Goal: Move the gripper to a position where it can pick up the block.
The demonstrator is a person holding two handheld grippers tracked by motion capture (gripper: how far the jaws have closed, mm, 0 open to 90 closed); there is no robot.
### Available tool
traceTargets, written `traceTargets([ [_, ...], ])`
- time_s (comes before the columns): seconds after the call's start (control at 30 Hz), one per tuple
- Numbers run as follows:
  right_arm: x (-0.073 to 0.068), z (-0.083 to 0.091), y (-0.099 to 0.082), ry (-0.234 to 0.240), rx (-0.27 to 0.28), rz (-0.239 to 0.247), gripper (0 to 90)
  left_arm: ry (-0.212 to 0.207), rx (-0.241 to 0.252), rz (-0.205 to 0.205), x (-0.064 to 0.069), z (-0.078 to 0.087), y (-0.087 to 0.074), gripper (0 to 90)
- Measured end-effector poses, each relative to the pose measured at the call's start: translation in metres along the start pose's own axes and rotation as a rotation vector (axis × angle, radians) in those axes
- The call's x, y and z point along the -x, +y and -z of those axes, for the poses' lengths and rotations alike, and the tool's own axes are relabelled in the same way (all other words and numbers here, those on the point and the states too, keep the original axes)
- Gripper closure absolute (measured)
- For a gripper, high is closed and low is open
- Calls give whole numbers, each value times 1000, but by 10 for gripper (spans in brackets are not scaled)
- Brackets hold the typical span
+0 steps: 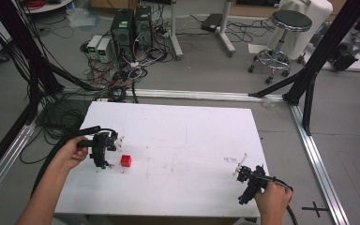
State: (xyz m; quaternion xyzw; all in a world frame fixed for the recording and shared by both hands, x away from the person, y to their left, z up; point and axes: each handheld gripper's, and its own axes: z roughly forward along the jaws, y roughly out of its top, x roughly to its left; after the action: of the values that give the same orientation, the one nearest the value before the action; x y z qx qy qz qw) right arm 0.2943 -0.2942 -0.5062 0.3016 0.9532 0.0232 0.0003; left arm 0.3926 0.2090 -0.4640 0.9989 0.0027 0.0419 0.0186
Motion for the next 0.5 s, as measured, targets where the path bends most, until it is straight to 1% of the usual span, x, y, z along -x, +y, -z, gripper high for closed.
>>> traceTargets([
  [0.23,0,0,0,-1,-6,-4,24,-18,9,-46,-4,-5,14,225],
  [0.3,0,-1,0,0,-2,0,24,-30,12,-49,-4,-9,19,224],
  [0.37,0,-1,0,4,-5,5,24,-31,10,-53,-4,-10,21,224],
  [0.4,0,-2,0,8,-7,-1,24,-34,6,-54,-4,-13,23,225],
  [0.5,0,-4,1,11,-11,7,24,-48,3,-73,-4,-19,29,225],
])
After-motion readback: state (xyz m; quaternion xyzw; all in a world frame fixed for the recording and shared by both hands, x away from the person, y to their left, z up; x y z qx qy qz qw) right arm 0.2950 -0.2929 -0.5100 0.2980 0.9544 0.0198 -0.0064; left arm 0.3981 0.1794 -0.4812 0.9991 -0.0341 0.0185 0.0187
